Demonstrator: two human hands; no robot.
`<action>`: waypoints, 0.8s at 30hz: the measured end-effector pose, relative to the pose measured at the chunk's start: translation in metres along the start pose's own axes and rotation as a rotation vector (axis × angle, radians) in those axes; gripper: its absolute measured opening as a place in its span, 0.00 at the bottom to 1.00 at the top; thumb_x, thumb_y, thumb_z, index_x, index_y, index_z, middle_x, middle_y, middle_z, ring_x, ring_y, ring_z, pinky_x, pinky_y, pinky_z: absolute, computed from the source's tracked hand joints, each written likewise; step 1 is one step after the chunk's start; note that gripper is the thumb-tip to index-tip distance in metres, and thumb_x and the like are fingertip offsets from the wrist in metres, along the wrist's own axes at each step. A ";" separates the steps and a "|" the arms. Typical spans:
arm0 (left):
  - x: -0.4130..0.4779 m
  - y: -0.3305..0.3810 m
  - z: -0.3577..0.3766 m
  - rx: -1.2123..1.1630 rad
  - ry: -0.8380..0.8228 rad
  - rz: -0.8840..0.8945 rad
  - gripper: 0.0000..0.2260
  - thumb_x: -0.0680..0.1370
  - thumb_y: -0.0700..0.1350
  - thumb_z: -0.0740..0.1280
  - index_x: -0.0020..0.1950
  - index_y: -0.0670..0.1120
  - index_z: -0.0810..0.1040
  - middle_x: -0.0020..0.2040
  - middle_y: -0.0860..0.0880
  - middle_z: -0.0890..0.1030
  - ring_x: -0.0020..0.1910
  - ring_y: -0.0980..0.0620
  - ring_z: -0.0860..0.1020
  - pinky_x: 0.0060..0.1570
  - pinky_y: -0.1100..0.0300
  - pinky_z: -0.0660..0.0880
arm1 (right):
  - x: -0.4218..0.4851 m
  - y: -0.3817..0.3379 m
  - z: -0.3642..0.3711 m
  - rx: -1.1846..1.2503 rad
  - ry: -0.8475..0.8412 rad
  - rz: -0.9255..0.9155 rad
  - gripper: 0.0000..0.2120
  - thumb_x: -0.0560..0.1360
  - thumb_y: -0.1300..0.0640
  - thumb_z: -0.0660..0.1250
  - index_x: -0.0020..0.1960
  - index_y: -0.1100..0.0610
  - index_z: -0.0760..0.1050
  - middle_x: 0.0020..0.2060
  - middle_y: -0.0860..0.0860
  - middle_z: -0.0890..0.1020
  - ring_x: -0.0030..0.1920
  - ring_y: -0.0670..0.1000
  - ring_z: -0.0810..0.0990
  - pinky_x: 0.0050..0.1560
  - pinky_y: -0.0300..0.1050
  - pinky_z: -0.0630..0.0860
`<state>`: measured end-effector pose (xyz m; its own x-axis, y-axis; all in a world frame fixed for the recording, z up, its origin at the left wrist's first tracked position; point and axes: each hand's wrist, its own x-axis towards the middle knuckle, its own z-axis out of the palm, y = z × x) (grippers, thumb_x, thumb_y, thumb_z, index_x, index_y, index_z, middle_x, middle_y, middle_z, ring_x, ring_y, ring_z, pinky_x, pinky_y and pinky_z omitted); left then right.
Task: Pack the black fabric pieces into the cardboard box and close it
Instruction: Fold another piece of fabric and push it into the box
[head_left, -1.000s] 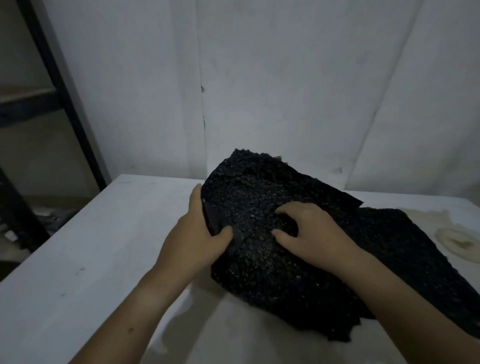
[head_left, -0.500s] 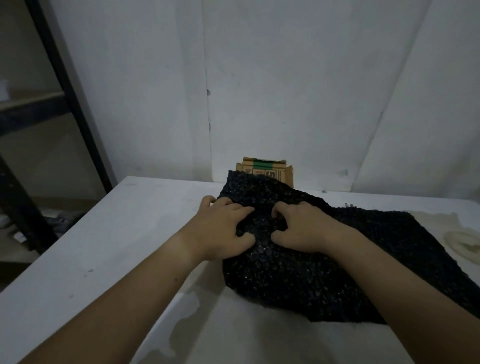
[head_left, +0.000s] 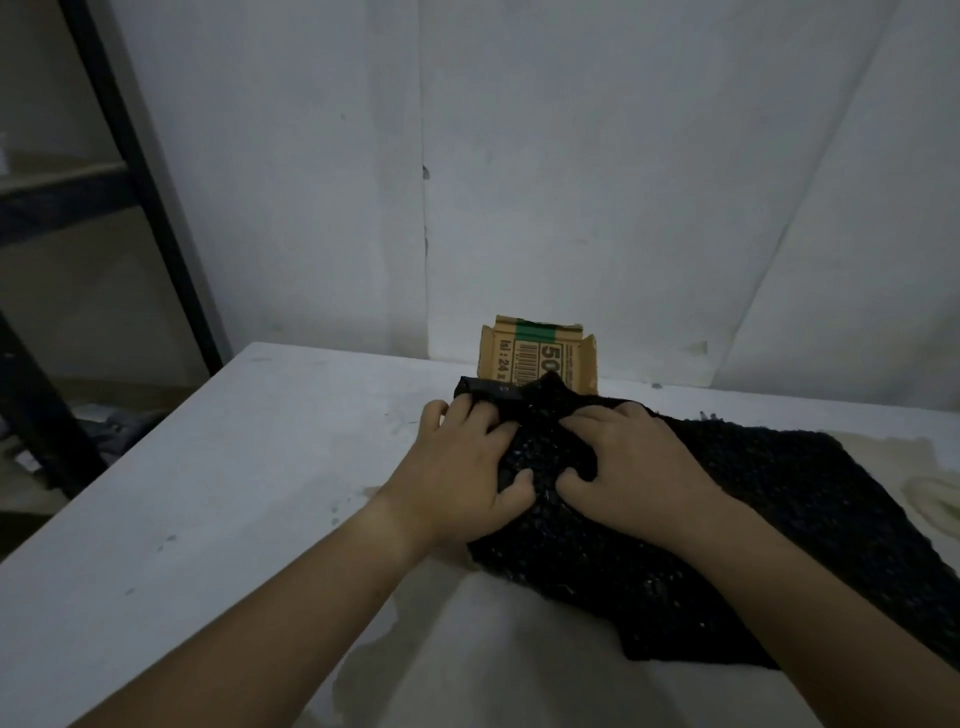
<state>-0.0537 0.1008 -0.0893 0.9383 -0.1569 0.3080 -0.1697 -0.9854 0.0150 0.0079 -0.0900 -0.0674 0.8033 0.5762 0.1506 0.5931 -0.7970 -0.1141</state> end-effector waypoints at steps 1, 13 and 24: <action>-0.001 0.001 0.002 -0.005 0.036 0.004 0.29 0.75 0.63 0.47 0.64 0.50 0.76 0.61 0.51 0.71 0.64 0.50 0.66 0.63 0.54 0.59 | 0.000 0.000 0.003 0.022 -0.026 -0.003 0.29 0.72 0.41 0.59 0.72 0.46 0.70 0.67 0.43 0.75 0.62 0.53 0.70 0.63 0.50 0.70; -0.002 0.003 0.010 -0.065 0.124 -0.026 0.14 0.75 0.60 0.57 0.46 0.50 0.69 0.45 0.52 0.78 0.77 0.45 0.60 0.73 0.45 0.52 | -0.009 0.002 0.006 -0.050 0.233 0.034 0.35 0.67 0.35 0.62 0.69 0.53 0.71 0.64 0.50 0.74 0.62 0.56 0.72 0.61 0.54 0.72; 0.017 0.002 0.007 -0.093 -0.156 -0.070 0.44 0.69 0.69 0.45 0.79 0.46 0.60 0.68 0.46 0.75 0.78 0.40 0.54 0.74 0.43 0.40 | 0.009 0.004 -0.007 -0.170 -0.040 -0.037 0.44 0.63 0.31 0.49 0.74 0.48 0.66 0.71 0.44 0.70 0.68 0.57 0.64 0.68 0.52 0.59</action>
<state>-0.0356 0.0957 -0.0911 0.9830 -0.1037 0.1518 -0.1226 -0.9851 0.1209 0.0172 -0.0887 -0.0591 0.7846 0.6098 0.1122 0.6073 -0.7923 0.0592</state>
